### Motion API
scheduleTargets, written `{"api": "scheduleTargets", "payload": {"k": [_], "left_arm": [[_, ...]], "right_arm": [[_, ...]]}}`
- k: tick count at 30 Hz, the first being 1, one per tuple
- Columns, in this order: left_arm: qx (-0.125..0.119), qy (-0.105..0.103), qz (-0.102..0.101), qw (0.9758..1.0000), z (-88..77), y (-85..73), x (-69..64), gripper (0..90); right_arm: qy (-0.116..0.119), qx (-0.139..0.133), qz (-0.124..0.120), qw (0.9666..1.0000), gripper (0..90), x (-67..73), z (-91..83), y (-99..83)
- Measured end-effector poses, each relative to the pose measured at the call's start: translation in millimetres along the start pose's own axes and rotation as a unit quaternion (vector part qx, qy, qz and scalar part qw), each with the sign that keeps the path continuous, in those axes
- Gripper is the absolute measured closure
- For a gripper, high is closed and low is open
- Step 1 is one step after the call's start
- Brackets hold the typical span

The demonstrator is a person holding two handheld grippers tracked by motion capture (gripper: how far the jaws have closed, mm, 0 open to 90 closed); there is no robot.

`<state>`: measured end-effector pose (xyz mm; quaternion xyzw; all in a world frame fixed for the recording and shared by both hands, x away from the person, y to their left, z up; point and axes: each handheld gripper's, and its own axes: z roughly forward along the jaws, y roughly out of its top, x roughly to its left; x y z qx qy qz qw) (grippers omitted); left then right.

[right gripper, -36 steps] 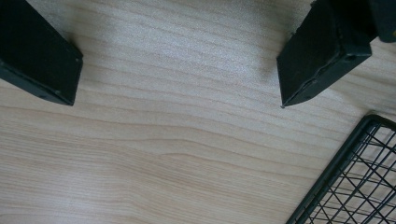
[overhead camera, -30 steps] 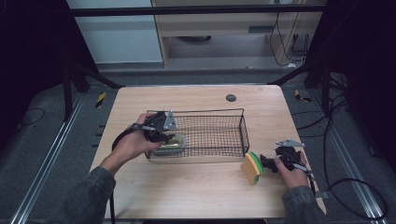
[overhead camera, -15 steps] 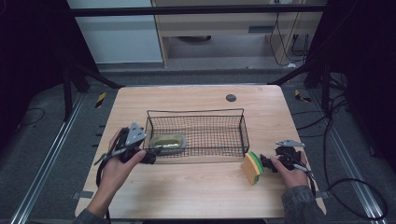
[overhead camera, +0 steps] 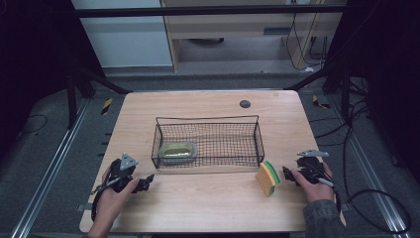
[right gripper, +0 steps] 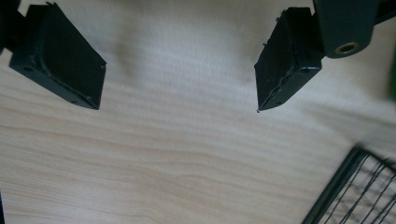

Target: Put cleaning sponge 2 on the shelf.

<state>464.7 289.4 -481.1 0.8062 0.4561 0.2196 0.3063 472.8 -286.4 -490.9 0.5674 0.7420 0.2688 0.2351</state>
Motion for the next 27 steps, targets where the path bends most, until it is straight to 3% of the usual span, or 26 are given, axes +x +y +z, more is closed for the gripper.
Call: {"api": "scheduleTargets", "payload": {"k": [4,7,11,23,27], "left_arm": [[0.009,-0.008,-0.036,0.9993,8.7,-4.8,9.1,5.7],[0.028,-0.009,-0.031,0.9991,12.8,-6.9,10.0,5.5],[0.035,-0.013,-0.033,0.9988,17.8,-8.8,10.9,5.8],[0.025,-0.01,-0.031,0.9992,24.2,-7.0,9.4,0.4],[0.023,-0.01,-0.031,0.9992,23.7,-8.0,9.8,0.7]], "right_arm": [[0.01,0.031,-0.026,0.9991,19.4,8.9,-21.1,-2.9],[0.017,0.055,-0.045,0.9973,19.4,17.1,-31.7,-4.5],[0.028,0.063,-0.052,0.9963,20.3,26.2,-43.8,-4.2],[0.055,0.083,-0.078,0.992,17.5,47.9,-70.9,-5.0],[0.059,0.085,-0.088,0.9907,10.2,56.8,-76.2,-3.5]]}}
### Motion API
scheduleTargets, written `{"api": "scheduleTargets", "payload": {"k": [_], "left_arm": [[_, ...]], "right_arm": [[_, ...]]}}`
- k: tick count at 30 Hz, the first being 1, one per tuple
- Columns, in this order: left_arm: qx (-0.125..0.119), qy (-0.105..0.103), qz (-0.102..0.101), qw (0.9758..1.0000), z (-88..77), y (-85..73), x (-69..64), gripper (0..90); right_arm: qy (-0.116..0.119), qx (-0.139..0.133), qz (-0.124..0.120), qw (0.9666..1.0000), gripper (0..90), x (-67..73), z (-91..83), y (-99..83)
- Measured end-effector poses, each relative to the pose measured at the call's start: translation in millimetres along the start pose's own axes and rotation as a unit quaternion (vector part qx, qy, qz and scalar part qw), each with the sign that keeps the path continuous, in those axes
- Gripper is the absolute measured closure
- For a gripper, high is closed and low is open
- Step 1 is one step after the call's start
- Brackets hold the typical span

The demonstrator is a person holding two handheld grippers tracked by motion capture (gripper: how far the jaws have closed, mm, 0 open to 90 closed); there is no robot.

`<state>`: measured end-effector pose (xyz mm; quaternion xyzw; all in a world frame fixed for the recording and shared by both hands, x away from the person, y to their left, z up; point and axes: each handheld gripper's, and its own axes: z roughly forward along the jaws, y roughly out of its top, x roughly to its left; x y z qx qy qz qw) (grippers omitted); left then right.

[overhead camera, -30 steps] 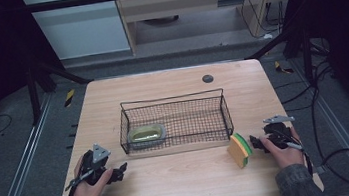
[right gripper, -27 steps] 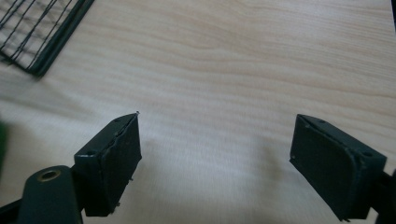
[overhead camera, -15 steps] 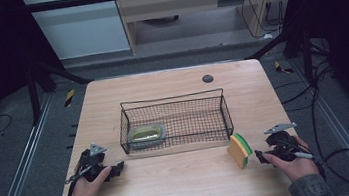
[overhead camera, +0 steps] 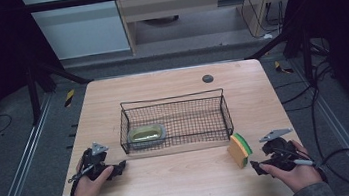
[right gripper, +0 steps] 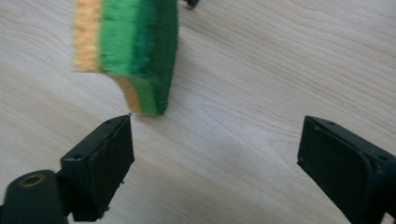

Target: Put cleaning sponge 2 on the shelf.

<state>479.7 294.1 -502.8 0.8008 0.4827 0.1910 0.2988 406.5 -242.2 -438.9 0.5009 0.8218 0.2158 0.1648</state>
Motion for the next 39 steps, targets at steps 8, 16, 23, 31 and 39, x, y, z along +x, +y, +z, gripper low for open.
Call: {"api": "scheduleTargets", "payload": {"k": [8,16,23,31,39], "left_arm": [[-0.002,0.001,0.0,1.0,1.3,0.2,-0.6,0.0],[-0.003,0.001,0.002,1.0,1.6,0.2,-0.3,0.0],[-0.006,0.0,0.0,1.0,1.4,-0.9,-0.9,0.0],[-0.007,0.0,-0.001,1.0,1.5,-0.8,-1.0,0.0],[-0.011,0.0,0.0,0.9999,3.9,0.9,-1.2,0.0]], "right_arm": [[0.009,-0.001,-0.004,1.0,10.3,14.4,-7.0,6.1],[0.014,-0.011,-0.018,0.9997,12.4,31.1,-16.9,27.5],[0.014,0.005,-0.024,0.9996,13.9,36.4,-14.6,51.1],[0.014,0.019,-0.021,0.9995,17.6,35.8,-9.8,72.0],[0.015,0.03,-0.022,0.9992,20.5,31.3,-4.2,83.4]]}}
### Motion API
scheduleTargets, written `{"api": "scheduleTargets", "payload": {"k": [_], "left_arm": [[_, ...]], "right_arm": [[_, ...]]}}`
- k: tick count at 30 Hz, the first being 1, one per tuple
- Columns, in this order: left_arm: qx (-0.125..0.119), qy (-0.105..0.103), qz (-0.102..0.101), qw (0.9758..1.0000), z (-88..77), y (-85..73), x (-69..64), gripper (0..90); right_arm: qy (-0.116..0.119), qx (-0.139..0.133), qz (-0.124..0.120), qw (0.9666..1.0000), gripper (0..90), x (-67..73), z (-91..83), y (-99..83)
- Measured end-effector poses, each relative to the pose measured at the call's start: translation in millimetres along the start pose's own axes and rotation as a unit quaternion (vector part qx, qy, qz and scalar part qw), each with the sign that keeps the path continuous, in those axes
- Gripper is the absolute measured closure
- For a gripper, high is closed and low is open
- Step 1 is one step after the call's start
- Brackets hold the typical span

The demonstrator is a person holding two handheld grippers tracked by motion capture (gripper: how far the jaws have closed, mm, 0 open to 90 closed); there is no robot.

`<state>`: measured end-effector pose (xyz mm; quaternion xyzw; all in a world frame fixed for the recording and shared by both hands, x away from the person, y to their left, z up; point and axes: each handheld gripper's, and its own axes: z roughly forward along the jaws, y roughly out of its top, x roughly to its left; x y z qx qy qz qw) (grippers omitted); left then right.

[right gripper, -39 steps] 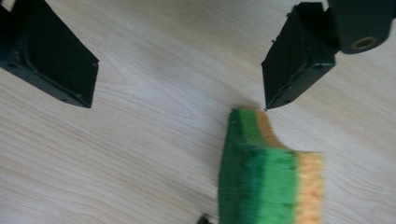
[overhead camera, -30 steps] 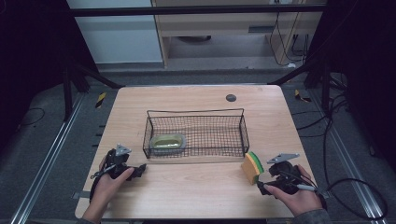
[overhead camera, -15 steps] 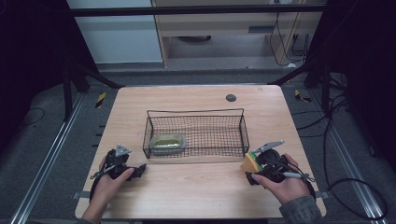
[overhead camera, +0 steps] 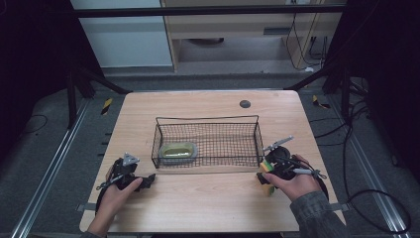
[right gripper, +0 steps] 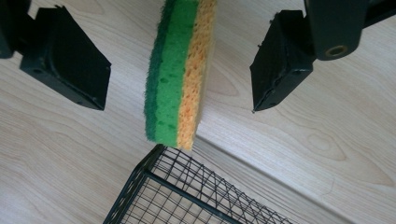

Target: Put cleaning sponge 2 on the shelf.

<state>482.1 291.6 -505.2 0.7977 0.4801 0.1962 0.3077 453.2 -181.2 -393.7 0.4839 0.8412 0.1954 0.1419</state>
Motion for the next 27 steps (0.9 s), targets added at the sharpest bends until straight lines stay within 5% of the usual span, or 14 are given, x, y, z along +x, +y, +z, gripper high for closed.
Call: {"api": "scheduleTargets", "payload": {"k": [16,22,27], "left_arm": [[-0.007,-0.001,0.002,1.0,-0.7,-2.4,-0.3,0.0],[-0.007,-0.001,0.004,1.0,-0.7,-2.2,0.0,0.0],[-0.007,-0.002,0.006,1.0,-0.6,-2.2,0.3,0.0]], "right_arm": [[0.016,0.031,0.003,0.9994,30.0,-4.0,17.9,-0.5],[0.021,0.047,0.005,0.9986,40.1,-4.9,27.7,1.3],[0.03,0.046,0.005,0.9985,62.6,-8.7,26.3,0.8]]}}
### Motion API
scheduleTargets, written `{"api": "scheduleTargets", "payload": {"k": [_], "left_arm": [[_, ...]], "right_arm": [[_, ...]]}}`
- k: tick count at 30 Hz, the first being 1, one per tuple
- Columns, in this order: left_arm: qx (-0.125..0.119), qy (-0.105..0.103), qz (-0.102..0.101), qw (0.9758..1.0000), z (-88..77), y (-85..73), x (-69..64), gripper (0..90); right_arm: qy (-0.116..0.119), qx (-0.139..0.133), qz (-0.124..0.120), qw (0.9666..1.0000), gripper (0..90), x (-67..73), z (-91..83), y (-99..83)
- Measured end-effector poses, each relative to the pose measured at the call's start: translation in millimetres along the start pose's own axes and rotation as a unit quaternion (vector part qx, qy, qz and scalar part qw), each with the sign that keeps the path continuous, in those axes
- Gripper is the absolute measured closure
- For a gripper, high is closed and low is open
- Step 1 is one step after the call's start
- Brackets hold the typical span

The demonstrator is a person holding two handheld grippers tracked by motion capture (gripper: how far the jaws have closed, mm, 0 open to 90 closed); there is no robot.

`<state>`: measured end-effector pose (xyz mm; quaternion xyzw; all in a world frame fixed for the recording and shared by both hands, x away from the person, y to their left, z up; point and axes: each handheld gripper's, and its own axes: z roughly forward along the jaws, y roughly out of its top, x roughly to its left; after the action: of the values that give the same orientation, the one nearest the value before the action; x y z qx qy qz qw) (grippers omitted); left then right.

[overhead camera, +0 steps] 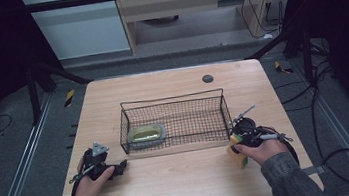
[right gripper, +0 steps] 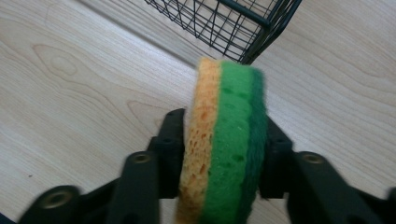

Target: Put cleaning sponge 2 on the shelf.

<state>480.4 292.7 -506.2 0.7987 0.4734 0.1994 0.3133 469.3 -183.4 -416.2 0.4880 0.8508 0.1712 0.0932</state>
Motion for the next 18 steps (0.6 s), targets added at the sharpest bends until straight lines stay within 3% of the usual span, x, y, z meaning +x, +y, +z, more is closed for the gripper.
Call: {"api": "scheduleTargets", "payload": {"k": [4,8,18], "left_arm": [[0.003,-0.001,-0.001,1.0,0.2,0.6,0.0,0.0],[0.001,0.0,-0.002,1.0,3.9,4.3,0.0,0.0],[-0.005,-0.002,0.003,1.0,3.8,2.7,0.5,0.0]], "right_arm": [[0.003,-0.001,-0.007,1.0,63.6,-2.8,-4.2,-0.6],[-0.007,-0.019,-0.011,0.9997,63.6,-8.9,-14.9,-3.3],[-0.039,-0.059,-0.002,0.9975,63.6,-45.6,-36.7,-6.9]]}}
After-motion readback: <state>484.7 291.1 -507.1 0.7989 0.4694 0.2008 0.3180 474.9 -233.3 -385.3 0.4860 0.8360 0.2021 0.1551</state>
